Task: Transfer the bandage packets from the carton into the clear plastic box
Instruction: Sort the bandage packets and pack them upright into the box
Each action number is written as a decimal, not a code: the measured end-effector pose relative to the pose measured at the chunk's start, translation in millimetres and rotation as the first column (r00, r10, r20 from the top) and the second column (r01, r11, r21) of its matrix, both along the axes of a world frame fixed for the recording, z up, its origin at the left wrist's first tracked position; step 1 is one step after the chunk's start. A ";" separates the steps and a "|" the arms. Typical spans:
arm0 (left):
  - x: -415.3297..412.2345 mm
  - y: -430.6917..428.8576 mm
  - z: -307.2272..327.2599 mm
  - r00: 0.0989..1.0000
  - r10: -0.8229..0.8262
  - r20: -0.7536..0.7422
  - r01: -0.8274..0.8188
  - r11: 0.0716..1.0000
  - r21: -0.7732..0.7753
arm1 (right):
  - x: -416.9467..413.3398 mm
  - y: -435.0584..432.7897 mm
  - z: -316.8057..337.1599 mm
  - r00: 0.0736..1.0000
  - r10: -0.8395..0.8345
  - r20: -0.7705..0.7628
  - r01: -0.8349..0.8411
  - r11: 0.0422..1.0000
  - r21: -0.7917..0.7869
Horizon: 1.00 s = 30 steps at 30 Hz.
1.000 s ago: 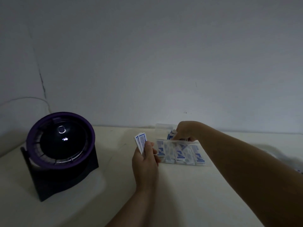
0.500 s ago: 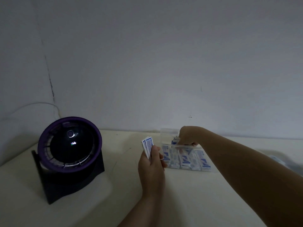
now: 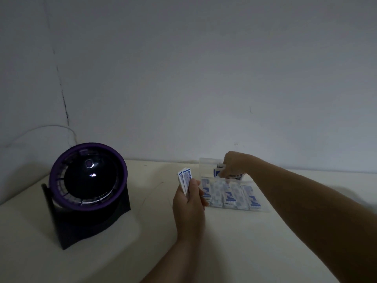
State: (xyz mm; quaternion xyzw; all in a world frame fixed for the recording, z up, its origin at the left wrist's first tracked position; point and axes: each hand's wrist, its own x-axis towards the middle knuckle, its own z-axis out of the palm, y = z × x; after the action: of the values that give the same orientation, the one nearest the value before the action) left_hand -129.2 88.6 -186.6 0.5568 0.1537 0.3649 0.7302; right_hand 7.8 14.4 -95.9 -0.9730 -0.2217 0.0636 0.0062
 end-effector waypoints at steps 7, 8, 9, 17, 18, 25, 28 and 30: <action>0.5 -1.5 -0.3 1.000 -0.007 -0.001 0.007 1.000 0.012 | 1.2 -0.2 -9.3 0.999 -0.047 -0.022 0.047 0.999 0.023; 0.2 -1.2 0.1 1.000 -0.007 0.002 0.007 1.000 0.006 | 2.2 1.4 -10.6 0.998 -0.060 -0.016 0.060 0.997 0.048; 0.0 -1.0 0.4 1.000 -0.008 0.005 0.008 1.000 0.001 | 3.2 3.6 -12.2 0.997 -0.071 -0.017 0.072 0.995 0.072; 0.0 -1.8 0.3 1.000 -0.014 -0.014 0.014 1.000 -0.002 | 10.3 8.2 -19.4 0.995 -0.082 -0.060 0.089 0.988 0.129; -0.1 -1.8 0.7 1.000 -0.012 -0.012 0.012 1.000 -0.002 | 10.3 7.8 -18.9 0.995 -0.086 -0.058 0.093 0.988 0.122; -1.3 -2.4 0.2 1.000 -0.020 -0.018 0.020 0.999 0.032 | 14.3 12.2 -23.8 0.997 -0.066 -0.035 0.068 0.995 0.067; -1.2 -1.3 -0.4 1.000 -0.018 -0.019 0.019 0.999 0.038 | 16.9 15.3 -24.6 0.998 -0.053 -0.040 0.056 0.996 0.077; -0.4 -0.1 -0.8 1.000 -0.015 -0.023 0.016 0.999 0.044 | 16.8 15.2 -24.4 0.997 -0.044 -0.065 0.051 0.994 0.097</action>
State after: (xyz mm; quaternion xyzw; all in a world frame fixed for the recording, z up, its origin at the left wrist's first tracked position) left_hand -129.6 88.4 -187.4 0.5781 0.1496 0.3563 0.7186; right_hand 24.6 29.7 -120.3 -0.9740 -0.2011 0.0830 0.0626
